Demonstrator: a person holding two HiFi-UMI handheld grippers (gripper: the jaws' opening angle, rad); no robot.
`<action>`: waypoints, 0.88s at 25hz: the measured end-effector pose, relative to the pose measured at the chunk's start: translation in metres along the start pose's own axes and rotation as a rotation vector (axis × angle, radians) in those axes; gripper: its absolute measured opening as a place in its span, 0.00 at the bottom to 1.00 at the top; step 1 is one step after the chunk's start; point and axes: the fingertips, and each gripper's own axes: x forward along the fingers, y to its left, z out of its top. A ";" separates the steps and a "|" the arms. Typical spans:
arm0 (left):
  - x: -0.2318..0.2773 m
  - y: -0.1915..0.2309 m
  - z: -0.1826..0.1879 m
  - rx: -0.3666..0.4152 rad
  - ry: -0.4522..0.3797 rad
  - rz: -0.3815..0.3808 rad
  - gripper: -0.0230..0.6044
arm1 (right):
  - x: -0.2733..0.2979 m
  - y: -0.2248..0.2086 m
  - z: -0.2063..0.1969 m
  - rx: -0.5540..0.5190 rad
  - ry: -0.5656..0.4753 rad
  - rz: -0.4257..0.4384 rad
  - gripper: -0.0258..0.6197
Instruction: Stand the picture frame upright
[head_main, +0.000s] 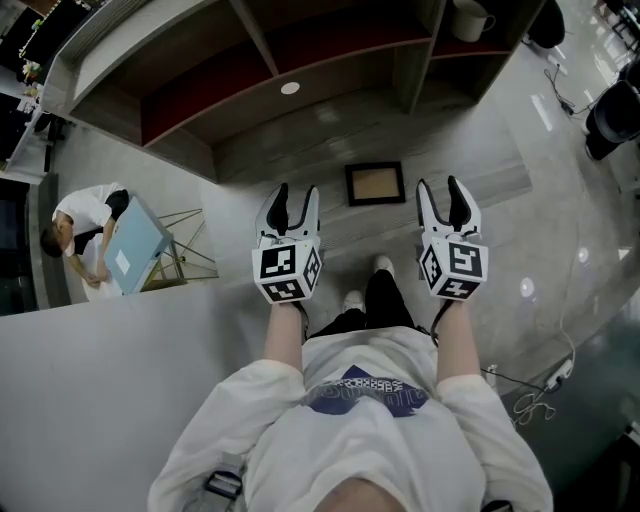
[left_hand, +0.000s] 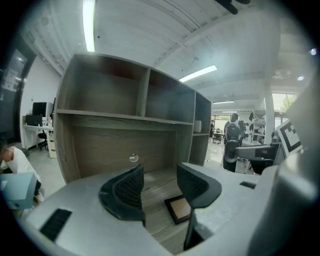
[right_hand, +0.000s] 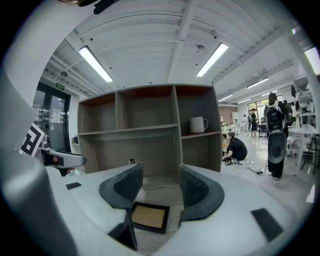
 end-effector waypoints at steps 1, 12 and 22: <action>0.008 -0.001 -0.004 -0.004 0.013 0.006 0.34 | 0.008 -0.004 -0.005 0.000 0.016 0.008 0.38; 0.091 -0.024 -0.078 -0.055 0.266 0.062 0.36 | 0.089 -0.025 -0.078 -0.032 0.264 0.191 0.38; 0.127 -0.033 -0.150 -0.101 0.468 0.065 0.36 | 0.127 -0.022 -0.164 0.005 0.505 0.246 0.37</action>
